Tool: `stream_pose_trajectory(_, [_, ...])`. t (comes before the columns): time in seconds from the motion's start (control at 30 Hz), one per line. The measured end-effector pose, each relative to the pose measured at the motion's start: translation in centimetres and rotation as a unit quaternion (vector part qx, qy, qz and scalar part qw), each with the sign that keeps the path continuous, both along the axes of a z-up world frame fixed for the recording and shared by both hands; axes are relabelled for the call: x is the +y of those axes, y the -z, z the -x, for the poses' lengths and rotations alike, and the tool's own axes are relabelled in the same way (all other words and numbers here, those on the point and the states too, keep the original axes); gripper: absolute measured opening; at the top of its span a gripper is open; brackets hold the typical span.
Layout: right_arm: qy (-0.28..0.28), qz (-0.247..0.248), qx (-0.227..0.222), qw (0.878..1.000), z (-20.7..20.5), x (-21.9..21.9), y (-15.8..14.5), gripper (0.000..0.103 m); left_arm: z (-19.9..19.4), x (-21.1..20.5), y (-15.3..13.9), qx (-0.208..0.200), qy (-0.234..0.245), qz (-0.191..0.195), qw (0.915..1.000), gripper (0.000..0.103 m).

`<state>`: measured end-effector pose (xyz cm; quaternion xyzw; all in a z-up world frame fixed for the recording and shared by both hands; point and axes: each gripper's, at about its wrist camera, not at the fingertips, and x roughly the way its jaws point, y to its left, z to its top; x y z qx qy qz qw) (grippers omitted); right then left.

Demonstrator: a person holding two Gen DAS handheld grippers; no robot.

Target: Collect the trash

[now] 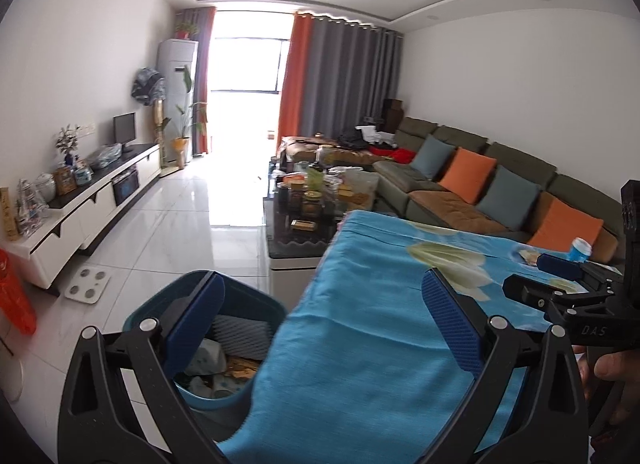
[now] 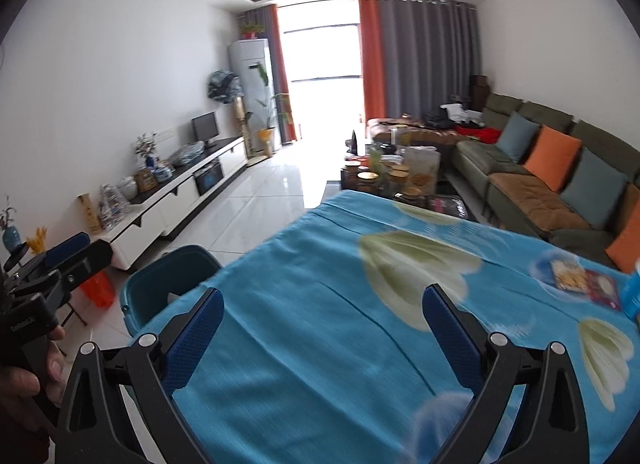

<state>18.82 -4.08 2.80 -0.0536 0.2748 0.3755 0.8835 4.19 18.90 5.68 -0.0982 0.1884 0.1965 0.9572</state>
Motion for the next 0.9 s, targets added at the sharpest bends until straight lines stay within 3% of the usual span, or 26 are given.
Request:
stream_pose_trajectory(0.4, [0.087,0.001,0.001,0.996,0.7,-6.9,1.3,0.096,-0.7,-2.8,0.0,0.001,0.050,0.008,0.9987,0.097])
stream_pose_trajectory(0.9, [0.172,0.017,0.015,0.985,1.4,-12.4,3.3,0.096,-3.7,-6.1,1.0,0.022,0.118,0.007,0.9927,0.097])
